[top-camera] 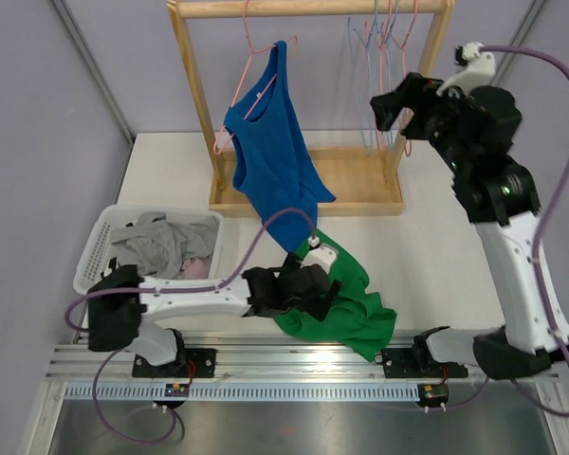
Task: Remove the tank top from the hanger
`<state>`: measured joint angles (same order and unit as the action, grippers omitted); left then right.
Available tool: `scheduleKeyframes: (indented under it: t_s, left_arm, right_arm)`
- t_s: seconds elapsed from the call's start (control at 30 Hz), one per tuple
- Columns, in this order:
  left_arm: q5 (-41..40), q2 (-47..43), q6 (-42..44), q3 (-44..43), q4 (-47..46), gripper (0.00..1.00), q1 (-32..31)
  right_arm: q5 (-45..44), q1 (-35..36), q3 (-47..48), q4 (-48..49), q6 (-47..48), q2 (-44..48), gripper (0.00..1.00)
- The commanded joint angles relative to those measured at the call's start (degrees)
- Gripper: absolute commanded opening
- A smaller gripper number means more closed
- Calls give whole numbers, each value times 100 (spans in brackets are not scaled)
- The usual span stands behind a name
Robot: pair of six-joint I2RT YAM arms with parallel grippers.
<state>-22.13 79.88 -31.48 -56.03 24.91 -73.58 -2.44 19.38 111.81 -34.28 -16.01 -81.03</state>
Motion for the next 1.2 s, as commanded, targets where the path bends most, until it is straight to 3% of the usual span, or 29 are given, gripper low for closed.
scheduleKeyframes:
  t_s: [0.0,0.07,0.17,0.3,0.4,0.43,0.6,0.87,1.1,1.17]
  left_arm:
    - [112,964,-121,-347,-811,99,-60]
    - [147,1345,-174,-505,-970,99,-77]
    - [253,2013,-253,-681,-1084,99,-104]
    - [341,2550,-376,-751,-1154,93,-200]
    - [228,2700,-516,-725,-1102,18,-262]
    - [122,2613,-560,-725,-928,0,-279]
    - [-1429,1779,-744,-1102,346,0,-586]
    - [-3489,73,-1421,-2103,3307,0,-596]
    - [-4562,-701,-2351,-3255,5986,0,113]
    - [-4642,-990,-2432,-3344,6227,0,422]
  right_arm:
    - [138,-30,-1172,332,133,1491,99]
    - [77,-22,-2192,544,125,2454,100]
    - [-20,-30,-2986,563,54,3441,99]
    - [-20,-22,-3437,221,-16,4191,99]
    - [50,-30,-3499,10,-51,4517,100]
    - [68,-30,-3491,-25,-34,4570,99]
    - [24,-30,-3420,-193,28,4834,99]
    - [120,-30,-3727,-149,-139,5106,99]
    - [200,-30,-3825,1,-227,5098,100]
    - [226,-22,-3816,44,-236,5071,100]
